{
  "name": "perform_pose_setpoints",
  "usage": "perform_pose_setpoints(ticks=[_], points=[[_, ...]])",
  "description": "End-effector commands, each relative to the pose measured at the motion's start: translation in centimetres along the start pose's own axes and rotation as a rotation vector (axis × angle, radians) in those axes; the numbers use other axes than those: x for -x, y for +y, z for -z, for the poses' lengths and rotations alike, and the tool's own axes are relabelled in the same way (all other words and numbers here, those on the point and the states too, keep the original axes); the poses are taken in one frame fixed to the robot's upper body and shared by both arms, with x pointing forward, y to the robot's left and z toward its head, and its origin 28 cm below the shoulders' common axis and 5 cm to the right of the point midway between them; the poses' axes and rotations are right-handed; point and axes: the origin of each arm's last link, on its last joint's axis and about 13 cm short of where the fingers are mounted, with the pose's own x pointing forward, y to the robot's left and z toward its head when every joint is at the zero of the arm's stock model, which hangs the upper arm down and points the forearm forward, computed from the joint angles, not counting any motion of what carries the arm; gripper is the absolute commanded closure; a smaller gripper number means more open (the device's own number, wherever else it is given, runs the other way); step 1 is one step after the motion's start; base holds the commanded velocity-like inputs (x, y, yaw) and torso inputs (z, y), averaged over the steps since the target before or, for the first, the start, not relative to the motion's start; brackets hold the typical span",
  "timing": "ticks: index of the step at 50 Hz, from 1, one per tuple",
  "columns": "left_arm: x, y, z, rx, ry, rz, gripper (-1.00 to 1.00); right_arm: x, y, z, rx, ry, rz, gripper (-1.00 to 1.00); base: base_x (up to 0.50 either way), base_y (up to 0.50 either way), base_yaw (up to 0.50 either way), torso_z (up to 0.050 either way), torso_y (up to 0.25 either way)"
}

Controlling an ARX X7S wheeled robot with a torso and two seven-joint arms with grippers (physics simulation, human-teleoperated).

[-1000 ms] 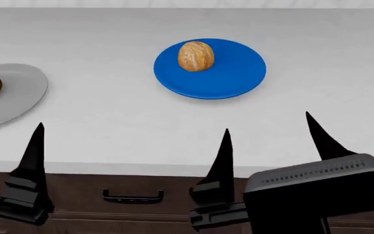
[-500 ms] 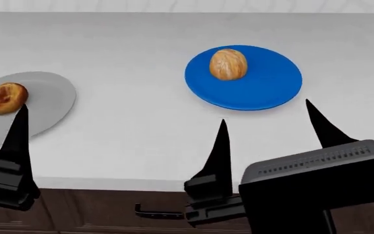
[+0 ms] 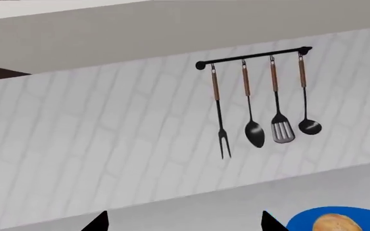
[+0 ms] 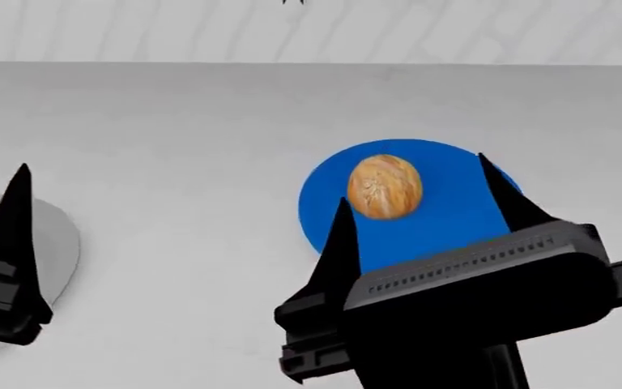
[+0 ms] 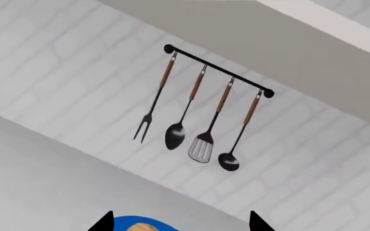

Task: Place all breads on the cutting board.

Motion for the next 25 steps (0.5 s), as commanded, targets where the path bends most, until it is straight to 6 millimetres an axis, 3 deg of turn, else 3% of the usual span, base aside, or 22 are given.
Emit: perform_pose_setpoints(ticks=[1, 9, 14, 25], points=[[-0.1, 0.3, -0.2, 0.014, 0.005, -0.005, -1.00, -0.3, 0.5, 0.0, 0.043, 0.021, -0.011, -1.00, 0.28, 0.00, 0.00, 0.000, 0.015], [-2.7, 3.3, 0.7, 0.066, 0.176, -0.121, -1.00, -0.6, 0.3, 0.2, 0.009, 0.041, -0.031, -1.00, 0.00, 0.00, 0.00, 0.000, 0.000], [-2.6, 4.5, 0.1, 0.088, 0.221, -0.132, -1.00, -0.4, 0.0, 0.2, 0.007, 0.058, -0.019, -1.00, 0.00, 0.00, 0.00, 0.000, 0.000], [-2.1, 6.3, -1.1, -0.040, 0.315, -0.158, -1.00, -0.2, -0.7, 0.3, -0.031, 0.067, -0.005, -1.00, 0.00, 0.00, 0.00, 0.000, 0.000]])
